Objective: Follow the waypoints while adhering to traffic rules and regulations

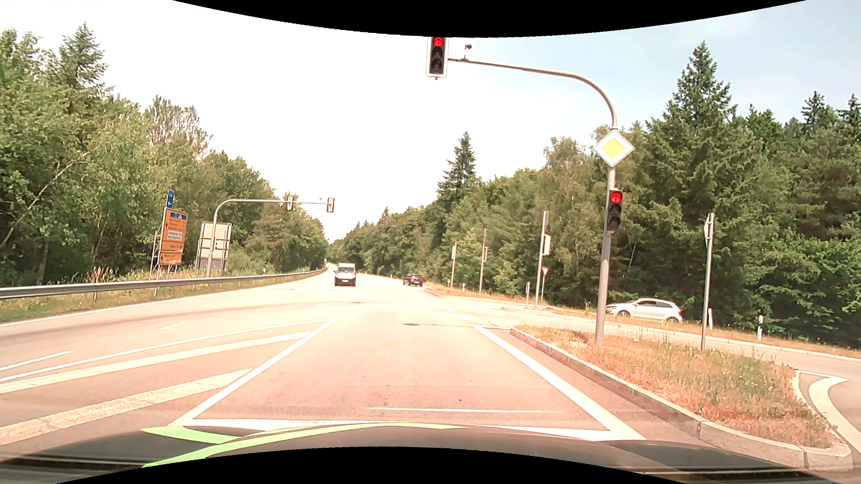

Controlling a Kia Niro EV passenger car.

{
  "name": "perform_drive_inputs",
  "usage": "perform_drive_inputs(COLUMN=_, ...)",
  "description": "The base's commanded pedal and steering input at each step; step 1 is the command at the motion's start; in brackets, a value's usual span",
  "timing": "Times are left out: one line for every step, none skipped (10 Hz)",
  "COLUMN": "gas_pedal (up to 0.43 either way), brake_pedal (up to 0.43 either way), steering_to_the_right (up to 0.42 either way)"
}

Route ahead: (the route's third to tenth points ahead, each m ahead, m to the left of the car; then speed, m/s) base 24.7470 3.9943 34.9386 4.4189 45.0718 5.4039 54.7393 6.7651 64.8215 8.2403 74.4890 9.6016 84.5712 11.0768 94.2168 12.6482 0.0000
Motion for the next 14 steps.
perform_drive_inputs(gas_pedal=0.0, brake_pedal=0.262, steering_to_the_right=-0.015)
perform_drive_inputs(gas_pedal=0.0, brake_pedal=0.262, steering_to_the_right=-0.014)
perform_drive_inputs(gas_pedal=0.0, brake_pedal=0.262, steering_to_the_right=-0.014)
perform_drive_inputs(gas_pedal=0.0, brake_pedal=0.262, steering_to_the_right=-0.015)
perform_drive_inputs(gas_pedal=0.0, brake_pedal=0.262, steering_to_the_right=-0.015)
perform_drive_inputs(gas_pedal=0.0, brake_pedal=0.262, steering_to_the_right=-0.014)
perform_drive_inputs(gas_pedal=0.0, brake_pedal=0.262, steering_to_the_right=-0.014)
perform_drive_inputs(gas_pedal=0.0, brake_pedal=0.262, steering_to_the_right=-0.015)
perform_drive_inputs(gas_pedal=0.0, brake_pedal=0.262, steering_to_the_right=-0.015)
perform_drive_inputs(gas_pedal=0.0, brake_pedal=0.262, steering_to_the_right=-0.015)
perform_drive_inputs(gas_pedal=0.0, brake_pedal=0.262, steering_to_the_right=-0.014)
perform_drive_inputs(gas_pedal=0.0, brake_pedal=0.262, steering_to_the_right=-0.014)
perform_drive_inputs(gas_pedal=0.0, brake_pedal=0.262, steering_to_the_right=-0.014)
perform_drive_inputs(gas_pedal=0.0, brake_pedal=0.262, steering_to_the_right=-0.015)
